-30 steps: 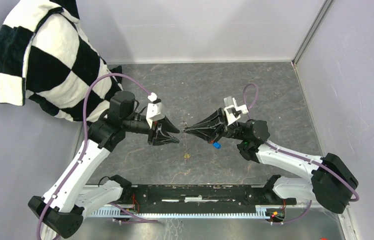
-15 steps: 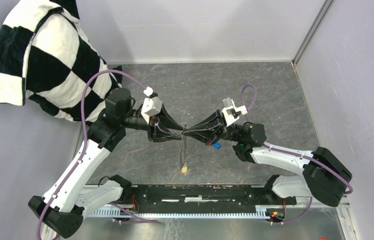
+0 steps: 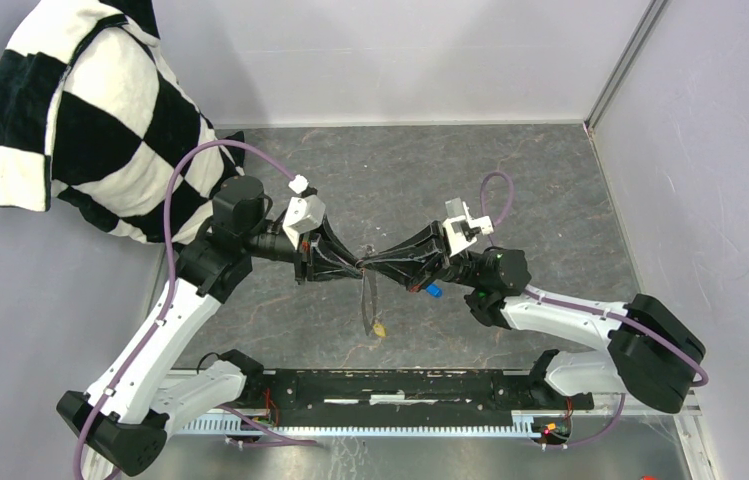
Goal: Put the keys on the keyring
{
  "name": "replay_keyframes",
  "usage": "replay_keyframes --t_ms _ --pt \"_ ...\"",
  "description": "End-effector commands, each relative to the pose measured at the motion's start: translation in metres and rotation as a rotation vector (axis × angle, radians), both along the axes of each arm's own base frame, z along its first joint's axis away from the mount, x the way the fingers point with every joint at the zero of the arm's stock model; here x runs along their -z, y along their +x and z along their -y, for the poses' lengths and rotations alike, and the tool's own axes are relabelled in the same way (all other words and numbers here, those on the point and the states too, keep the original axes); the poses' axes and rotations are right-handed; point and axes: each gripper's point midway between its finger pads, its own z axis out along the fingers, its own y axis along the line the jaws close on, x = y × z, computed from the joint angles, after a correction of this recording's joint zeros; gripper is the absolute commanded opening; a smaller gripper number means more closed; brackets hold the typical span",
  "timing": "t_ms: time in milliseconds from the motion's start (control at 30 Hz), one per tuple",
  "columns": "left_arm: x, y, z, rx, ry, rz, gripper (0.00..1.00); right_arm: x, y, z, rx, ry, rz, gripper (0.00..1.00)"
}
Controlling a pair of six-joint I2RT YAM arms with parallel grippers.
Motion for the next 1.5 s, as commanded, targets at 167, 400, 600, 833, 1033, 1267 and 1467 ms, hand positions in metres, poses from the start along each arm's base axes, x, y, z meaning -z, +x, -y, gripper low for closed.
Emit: replay_keyframes --t_ms 167,400,600,833,1033,1267,1467 --pt "-0.012 0.001 0.0 -0.006 -0.008 0.047 0.2 0.002 -0.004 -0.009 0.024 -0.034 0.038 0.01" --pt "-0.007 0.001 -0.004 -0.009 0.014 0.091 0.35 0.008 -0.007 -0.011 0.01 -0.057 0.033 0.01" --pt "-0.006 0.005 -0.004 -0.023 0.022 0.13 0.24 0.012 -0.006 -0.014 0.006 -0.078 0.033 0.01" --pt "0.002 -0.002 -0.012 0.007 0.058 0.212 0.41 0.018 -0.001 -0.015 0.046 -0.129 0.049 0.01" --pt "0.003 -0.008 -0.013 0.035 0.057 0.222 0.44 0.019 0.002 -0.014 0.069 -0.131 0.047 0.0" --pt "0.011 -0.018 -0.017 0.091 0.081 0.203 0.4 0.014 0.005 -0.01 0.093 -0.118 0.056 0.01" --pt "0.012 -0.015 -0.016 0.086 0.089 0.198 0.33 0.004 0.0 -0.007 0.07 -0.057 0.042 0.01"
